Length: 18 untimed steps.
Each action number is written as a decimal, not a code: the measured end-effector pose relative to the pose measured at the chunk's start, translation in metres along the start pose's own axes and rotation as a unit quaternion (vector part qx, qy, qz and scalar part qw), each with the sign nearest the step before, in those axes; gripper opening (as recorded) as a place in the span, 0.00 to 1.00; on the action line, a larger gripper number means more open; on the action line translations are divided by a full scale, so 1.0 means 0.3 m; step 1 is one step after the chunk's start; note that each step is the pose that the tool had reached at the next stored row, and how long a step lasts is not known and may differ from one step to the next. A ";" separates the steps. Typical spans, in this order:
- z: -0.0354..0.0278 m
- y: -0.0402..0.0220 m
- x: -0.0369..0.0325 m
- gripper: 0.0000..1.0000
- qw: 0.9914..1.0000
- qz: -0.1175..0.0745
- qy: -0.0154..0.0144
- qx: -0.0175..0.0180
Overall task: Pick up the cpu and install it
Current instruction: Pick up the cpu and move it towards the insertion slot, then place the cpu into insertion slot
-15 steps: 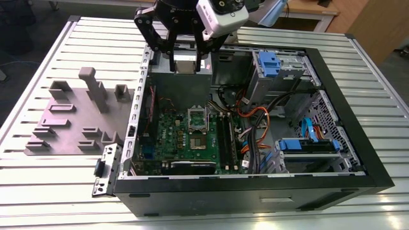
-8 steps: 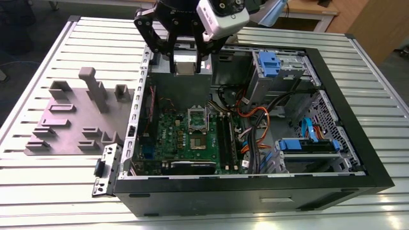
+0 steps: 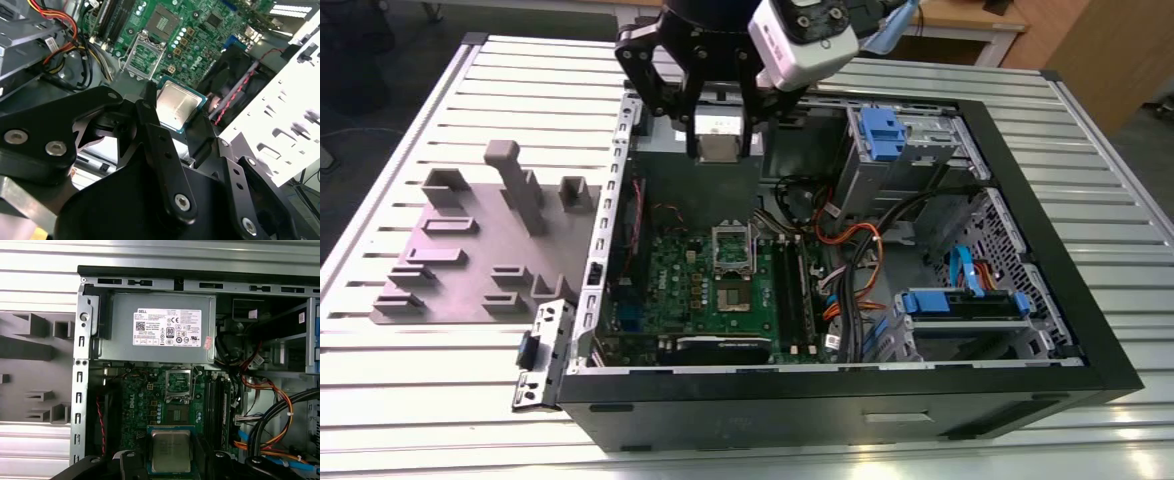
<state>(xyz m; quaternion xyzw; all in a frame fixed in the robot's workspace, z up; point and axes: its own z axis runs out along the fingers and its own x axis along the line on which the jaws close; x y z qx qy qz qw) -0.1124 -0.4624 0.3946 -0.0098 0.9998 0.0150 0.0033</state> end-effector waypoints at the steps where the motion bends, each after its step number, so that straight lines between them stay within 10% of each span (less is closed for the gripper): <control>1: 0.001 0.000 -0.007 0.47 1.000 0.000 0.000 0.000; 18: 0.012 -0.001 -0.033 0.47 1.000 0.001 0.000 0.000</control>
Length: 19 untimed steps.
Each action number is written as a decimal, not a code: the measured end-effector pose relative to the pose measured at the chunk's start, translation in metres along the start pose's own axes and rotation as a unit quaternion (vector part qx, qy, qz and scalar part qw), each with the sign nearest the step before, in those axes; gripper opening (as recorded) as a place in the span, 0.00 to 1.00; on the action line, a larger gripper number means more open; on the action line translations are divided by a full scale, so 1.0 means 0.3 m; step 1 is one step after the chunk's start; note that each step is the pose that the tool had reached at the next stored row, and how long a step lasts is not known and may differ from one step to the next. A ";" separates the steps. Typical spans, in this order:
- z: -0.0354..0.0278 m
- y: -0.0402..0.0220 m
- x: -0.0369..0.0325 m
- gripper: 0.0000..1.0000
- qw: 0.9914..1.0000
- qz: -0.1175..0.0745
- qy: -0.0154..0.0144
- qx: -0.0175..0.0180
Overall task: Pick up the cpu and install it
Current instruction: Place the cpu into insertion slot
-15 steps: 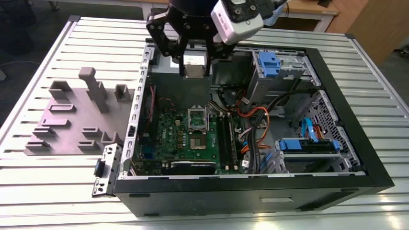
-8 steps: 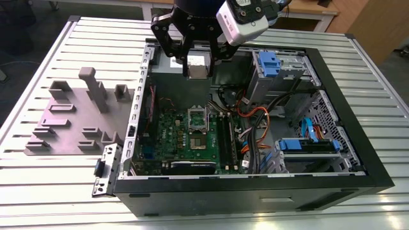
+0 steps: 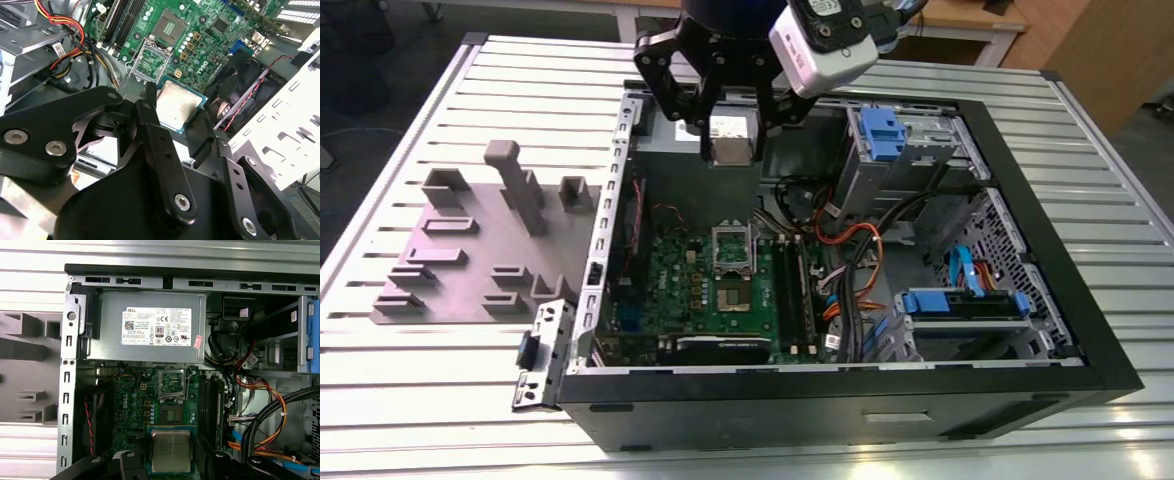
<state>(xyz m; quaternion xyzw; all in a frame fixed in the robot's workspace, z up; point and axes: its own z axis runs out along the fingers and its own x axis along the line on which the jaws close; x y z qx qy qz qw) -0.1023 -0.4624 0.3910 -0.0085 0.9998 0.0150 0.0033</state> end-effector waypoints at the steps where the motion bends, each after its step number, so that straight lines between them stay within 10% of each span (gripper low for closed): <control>1: 0.001 0.000 0.000 0.47 1.000 0.000 0.000 0.000; 19: 0.021 -0.001 0.001 0.47 1.000 0.000 0.000 0.000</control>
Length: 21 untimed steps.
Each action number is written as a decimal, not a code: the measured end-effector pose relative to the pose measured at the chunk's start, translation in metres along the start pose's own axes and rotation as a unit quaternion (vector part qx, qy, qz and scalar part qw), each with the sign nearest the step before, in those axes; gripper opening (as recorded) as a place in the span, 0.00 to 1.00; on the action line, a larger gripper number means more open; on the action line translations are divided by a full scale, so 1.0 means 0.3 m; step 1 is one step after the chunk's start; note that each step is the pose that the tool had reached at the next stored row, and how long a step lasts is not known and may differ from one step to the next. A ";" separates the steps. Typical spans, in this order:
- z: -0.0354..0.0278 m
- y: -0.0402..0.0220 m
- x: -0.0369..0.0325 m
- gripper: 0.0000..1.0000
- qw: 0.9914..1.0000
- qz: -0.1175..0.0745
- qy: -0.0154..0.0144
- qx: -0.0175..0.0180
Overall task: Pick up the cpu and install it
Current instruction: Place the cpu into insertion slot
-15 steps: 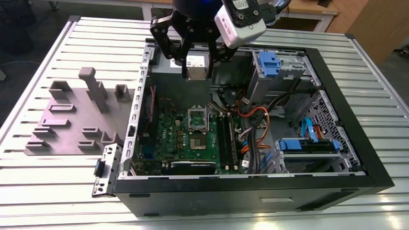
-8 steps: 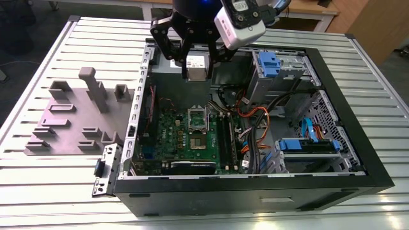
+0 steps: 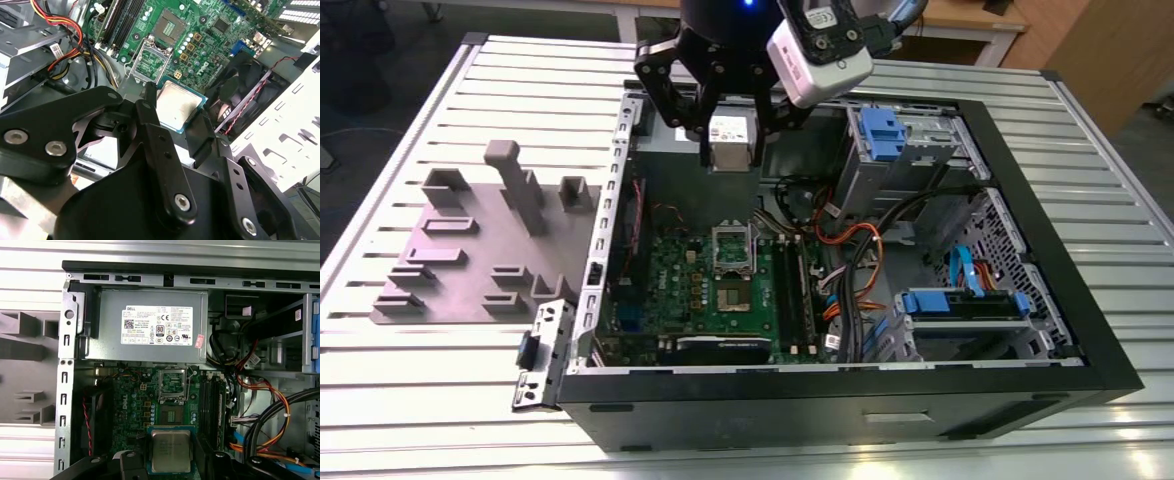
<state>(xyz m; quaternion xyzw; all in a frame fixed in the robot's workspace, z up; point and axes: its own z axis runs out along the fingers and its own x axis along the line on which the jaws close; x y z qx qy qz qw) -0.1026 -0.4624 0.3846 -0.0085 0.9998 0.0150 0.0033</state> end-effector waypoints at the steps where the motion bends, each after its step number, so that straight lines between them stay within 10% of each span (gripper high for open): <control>1: 0.001 0.000 0.000 0.47 1.000 0.000 0.000 0.000; 21: 0.022 -0.001 0.001 0.47 1.000 0.000 0.000 0.000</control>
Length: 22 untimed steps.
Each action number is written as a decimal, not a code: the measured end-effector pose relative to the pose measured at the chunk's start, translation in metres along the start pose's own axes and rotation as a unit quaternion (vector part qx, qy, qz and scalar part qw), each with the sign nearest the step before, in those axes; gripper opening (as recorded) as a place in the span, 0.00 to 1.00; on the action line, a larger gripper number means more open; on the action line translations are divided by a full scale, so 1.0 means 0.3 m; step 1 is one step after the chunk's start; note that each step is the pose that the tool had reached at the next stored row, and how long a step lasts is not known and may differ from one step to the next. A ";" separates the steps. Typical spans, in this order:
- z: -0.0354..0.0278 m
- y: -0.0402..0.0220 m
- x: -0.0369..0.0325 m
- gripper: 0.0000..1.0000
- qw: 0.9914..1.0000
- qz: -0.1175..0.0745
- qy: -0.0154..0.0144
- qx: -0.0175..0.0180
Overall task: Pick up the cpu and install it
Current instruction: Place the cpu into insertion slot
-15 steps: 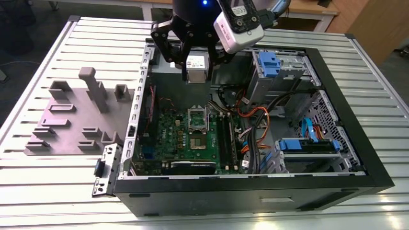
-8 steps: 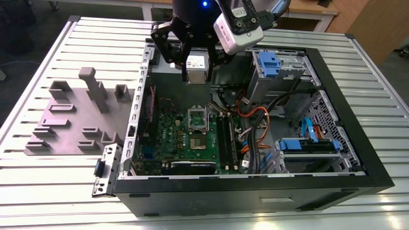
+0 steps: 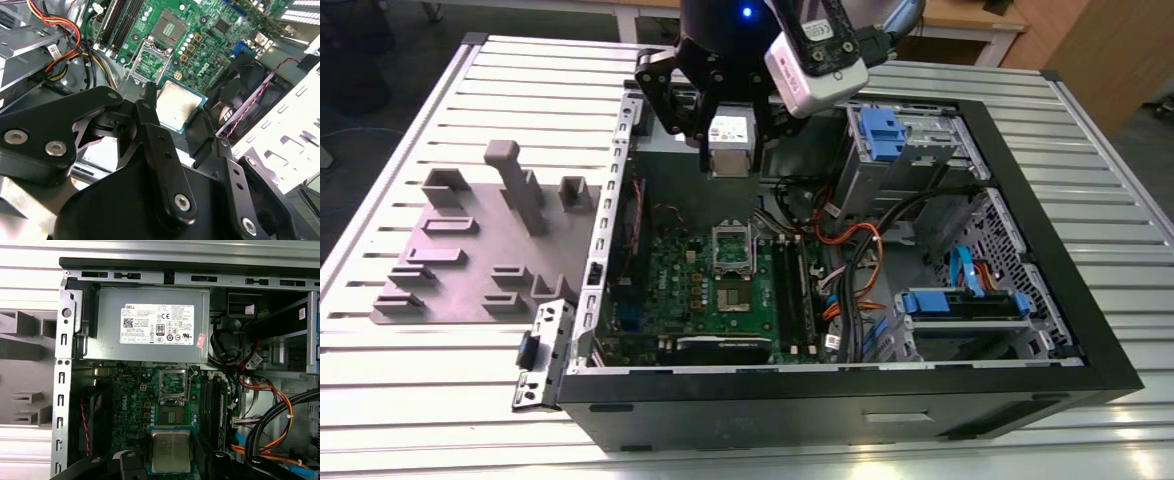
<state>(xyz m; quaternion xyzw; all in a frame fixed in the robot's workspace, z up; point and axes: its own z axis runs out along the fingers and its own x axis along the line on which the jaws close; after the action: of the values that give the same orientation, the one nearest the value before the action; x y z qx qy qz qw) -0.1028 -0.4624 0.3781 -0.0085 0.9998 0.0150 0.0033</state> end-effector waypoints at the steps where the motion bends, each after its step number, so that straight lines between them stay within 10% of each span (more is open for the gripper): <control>1: 0.001 0.000 0.000 0.47 1.000 0.000 0.000 0.000; 22: 0.042 -0.002 0.002 0.47 1.000 0.003 0.000 0.000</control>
<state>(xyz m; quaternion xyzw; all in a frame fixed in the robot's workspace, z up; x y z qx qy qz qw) -0.1034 -0.4625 0.3654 -0.0054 0.9999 0.0150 0.0033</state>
